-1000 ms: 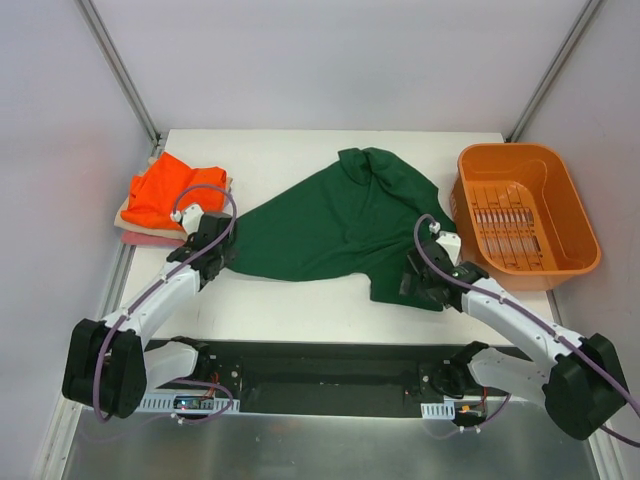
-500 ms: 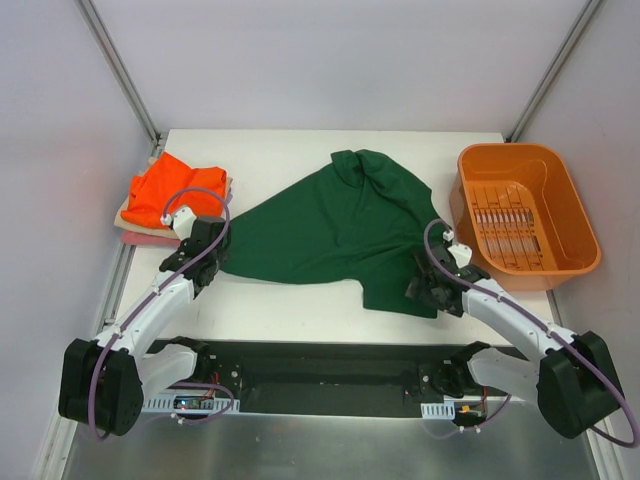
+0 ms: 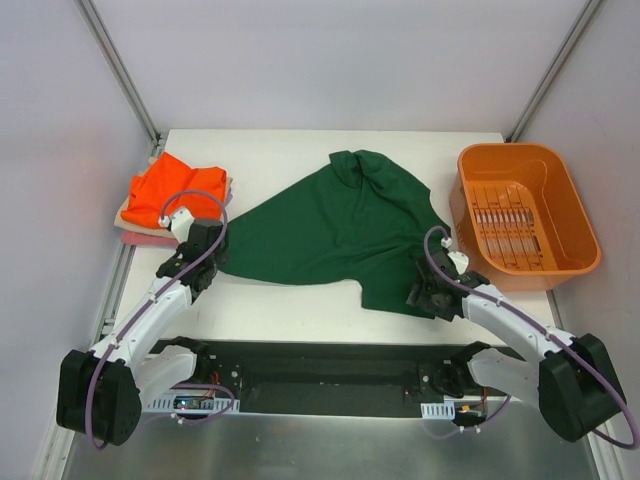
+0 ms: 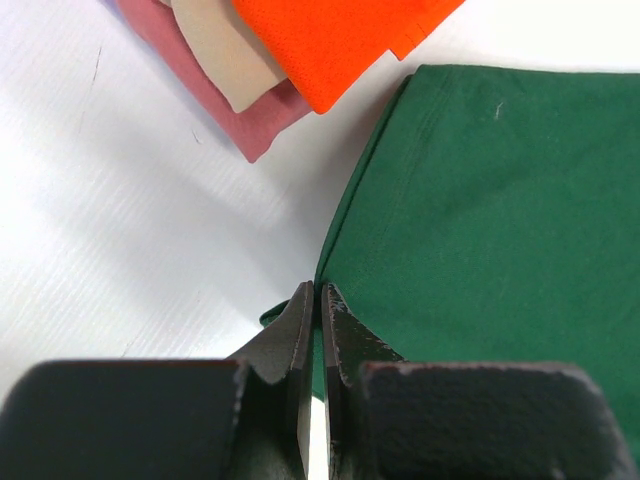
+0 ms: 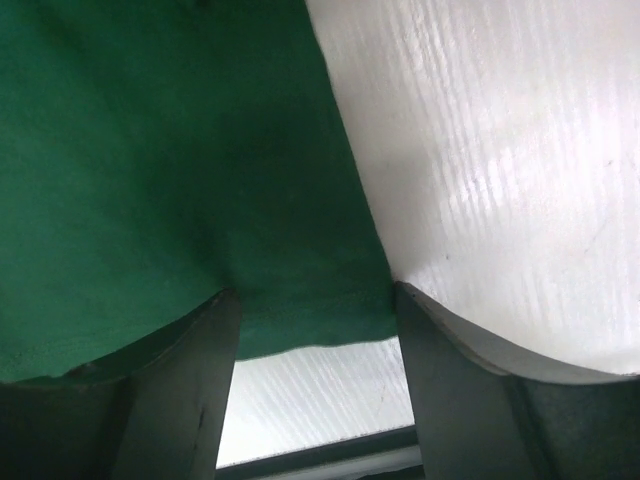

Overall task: Fold and stack the t-shirts
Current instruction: Flatten out the tshirt

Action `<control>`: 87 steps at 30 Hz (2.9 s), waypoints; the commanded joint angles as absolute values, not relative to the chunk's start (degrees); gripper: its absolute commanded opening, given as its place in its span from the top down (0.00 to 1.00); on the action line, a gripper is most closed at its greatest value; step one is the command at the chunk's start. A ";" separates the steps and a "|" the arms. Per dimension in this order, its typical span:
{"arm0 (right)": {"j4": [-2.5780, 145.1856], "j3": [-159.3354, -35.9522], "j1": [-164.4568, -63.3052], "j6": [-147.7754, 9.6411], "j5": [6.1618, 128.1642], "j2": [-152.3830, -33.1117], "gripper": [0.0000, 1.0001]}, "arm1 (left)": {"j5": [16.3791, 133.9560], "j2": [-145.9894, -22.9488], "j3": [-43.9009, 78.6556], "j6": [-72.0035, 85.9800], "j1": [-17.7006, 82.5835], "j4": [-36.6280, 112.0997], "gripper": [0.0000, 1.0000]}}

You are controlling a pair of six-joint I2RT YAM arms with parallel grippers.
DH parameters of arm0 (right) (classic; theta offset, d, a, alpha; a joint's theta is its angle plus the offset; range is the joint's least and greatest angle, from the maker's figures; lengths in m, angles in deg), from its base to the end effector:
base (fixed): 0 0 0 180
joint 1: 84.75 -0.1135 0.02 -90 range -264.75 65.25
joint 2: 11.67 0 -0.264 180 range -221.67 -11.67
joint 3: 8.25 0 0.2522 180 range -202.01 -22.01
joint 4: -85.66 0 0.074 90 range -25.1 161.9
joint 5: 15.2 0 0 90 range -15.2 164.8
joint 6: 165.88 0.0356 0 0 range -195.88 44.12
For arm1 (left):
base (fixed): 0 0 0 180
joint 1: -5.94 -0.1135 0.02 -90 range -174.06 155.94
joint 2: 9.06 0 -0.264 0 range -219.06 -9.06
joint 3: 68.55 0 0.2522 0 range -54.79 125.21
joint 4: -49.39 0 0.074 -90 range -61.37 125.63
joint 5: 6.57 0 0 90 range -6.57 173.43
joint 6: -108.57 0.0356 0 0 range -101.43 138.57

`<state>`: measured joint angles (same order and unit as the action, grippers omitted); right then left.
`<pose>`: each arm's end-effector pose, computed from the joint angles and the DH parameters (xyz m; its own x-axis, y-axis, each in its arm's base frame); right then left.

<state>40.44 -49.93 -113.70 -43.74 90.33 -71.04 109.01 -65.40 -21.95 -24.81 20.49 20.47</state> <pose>0.1578 0.0764 0.1676 -0.8510 0.1150 -0.5124 0.1099 0.9931 0.0404 0.2024 -0.0366 0.2243 -0.3710 -0.5438 -0.7528 -0.4878 0.8039 -0.3403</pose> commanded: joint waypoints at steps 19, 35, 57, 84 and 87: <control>38.59 -66.28 -111.92 -53.98 94.92 -67.84 0.99 | 101.45 -61.37 -13.59 -18.71 20.09 20.43 1.00; 22.26 -138.15 -108.31 -72.89 97.48 -66.24 0.99 | 95.32 -52.23 29.74 -11.49 20.09 11.29 1.00; 30.06 -150.17 -108.57 -88.35 113.17 -78.18 1.00 | 93.52 -64.68 42.60 -7.80 20.01 9.70 1.00; 36.92 -143.92 -93.98 -70.87 85.71 -137.53 1.00 | 92.22 -133.79 47.87 -10.79 12.80 13.49 1.00; 37.36 -138.92 -93.89 -70.17 84.65 -132.80 1.00 | 91.17 -131.15 45.24 -11.23 12.80 13.66 1.00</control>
